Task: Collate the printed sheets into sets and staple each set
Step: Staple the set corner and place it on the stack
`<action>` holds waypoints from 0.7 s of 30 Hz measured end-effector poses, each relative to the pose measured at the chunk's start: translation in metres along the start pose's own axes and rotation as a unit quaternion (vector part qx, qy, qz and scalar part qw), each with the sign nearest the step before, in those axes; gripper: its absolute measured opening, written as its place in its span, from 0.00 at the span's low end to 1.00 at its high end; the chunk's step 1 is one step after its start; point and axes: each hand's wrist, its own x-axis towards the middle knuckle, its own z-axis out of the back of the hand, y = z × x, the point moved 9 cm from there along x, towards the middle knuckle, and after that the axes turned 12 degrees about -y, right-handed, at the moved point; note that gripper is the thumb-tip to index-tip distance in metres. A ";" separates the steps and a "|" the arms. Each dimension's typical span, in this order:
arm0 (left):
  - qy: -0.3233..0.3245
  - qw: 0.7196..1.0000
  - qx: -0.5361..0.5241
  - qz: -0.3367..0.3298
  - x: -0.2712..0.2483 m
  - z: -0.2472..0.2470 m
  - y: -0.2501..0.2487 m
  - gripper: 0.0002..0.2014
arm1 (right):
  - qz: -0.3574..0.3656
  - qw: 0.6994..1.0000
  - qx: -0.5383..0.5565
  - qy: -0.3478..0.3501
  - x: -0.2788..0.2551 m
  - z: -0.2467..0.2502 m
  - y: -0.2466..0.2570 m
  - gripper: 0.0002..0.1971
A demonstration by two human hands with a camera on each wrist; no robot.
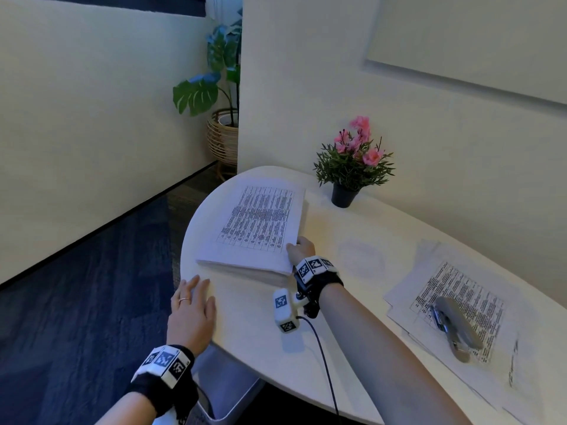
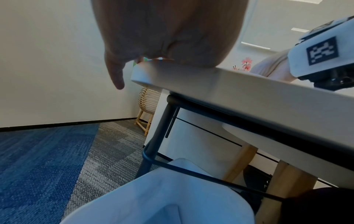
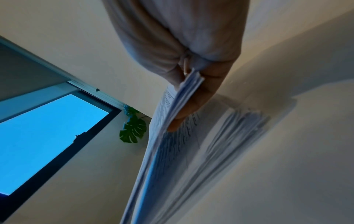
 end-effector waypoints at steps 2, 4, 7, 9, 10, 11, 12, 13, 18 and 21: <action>-0.003 1.000 -0.007 -0.001 0.000 0.000 0.000 0.22 | -0.010 1.000 -0.017 0.003 -0.001 -0.006 -0.003 0.09; -0.002 1.000 -0.012 0.006 -0.001 0.001 0.000 0.21 | -0.030 0.998 -0.047 0.002 0.000 -0.012 -0.013 0.15; 0.000 1.000 -0.016 0.009 -0.002 0.002 -0.002 0.21 | -0.040 0.997 -0.069 -0.003 0.000 -0.014 -0.016 0.22; 0.003 1.000 -0.014 0.009 -0.002 0.003 -0.003 0.22 | -0.037 0.997 -0.070 -0.005 0.000 -0.014 -0.014 0.22; 0.003 1.000 -0.014 0.009 -0.002 0.003 -0.003 0.22 | -0.038 0.997 -0.071 -0.005 0.001 -0.015 -0.014 0.22; 0.004 1.000 -0.015 0.009 -0.003 0.003 -0.003 0.22 | -0.041 0.997 -0.072 -0.007 0.002 -0.016 -0.015 0.22; 0.005 1.000 -0.016 0.010 -0.003 0.003 -0.003 0.22 | -0.044 0.996 -0.076 -0.006 0.002 -0.016 -0.015 0.22; 0.006 1.000 -0.019 0.012 -0.003 0.003 -0.003 0.22 | -0.048 0.995 -0.087 -0.005 0.001 -0.016 -0.016 0.22; 0.011 1.000 -0.018 0.012 -0.003 0.003 -0.002 0.22 | -0.030 0.990 -0.137 -0.008 0.002 -0.005 -0.012 0.17; 0.017 1.000 -0.016 0.014 -0.004 0.002 -0.003 0.22 | -0.012 0.990 -0.143 -0.017 0.002 0.001 -0.010 0.05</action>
